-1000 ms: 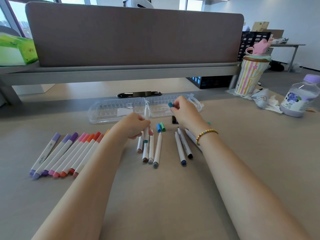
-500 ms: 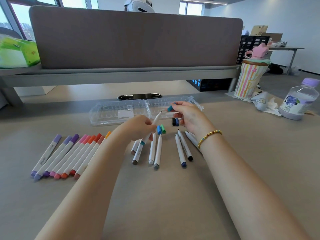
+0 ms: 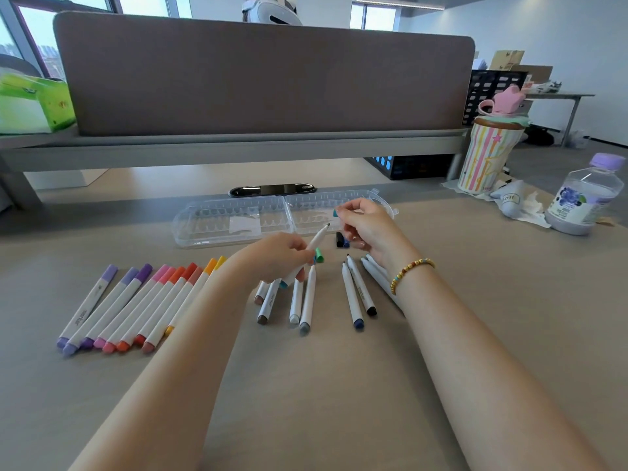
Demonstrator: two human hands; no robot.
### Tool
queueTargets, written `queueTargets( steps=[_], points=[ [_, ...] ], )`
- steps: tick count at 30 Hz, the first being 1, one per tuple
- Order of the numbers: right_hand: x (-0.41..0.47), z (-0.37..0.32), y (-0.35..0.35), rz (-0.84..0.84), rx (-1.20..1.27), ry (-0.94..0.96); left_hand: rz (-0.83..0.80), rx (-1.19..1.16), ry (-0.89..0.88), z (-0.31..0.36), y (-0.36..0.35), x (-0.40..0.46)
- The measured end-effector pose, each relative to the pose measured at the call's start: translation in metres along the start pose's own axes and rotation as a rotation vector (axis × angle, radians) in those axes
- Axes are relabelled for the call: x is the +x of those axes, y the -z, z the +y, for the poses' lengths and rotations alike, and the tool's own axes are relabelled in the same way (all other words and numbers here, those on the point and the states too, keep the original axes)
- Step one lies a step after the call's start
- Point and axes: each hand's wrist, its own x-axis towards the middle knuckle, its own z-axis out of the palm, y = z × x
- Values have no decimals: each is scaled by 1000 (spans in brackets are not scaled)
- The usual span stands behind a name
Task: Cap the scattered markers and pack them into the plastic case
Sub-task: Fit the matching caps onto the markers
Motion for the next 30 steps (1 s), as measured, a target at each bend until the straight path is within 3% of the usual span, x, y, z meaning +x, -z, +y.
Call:
queueTargets(
  steps=[4,8,15,19,25,30],
  points=[
    [-3,-1,3,-39,80,17,8,1,-3,0,0,1],
    [-3,1,4,21,-74,51,10,2,-8,0,0,2],
    [-8,-3,3,-15,-121,94,-5,-8,-26,1,1,-2],
    [-10,-4,-3,-97,-140,110,68,-32,-37,4,-2,1],
    [-14,-10,-9,-89,-135,156,244,10,-68,5,-8,5],
    [-19,-11,-16,-60,-260,158,199,-7,-8,7,-13,5]
  ],
)
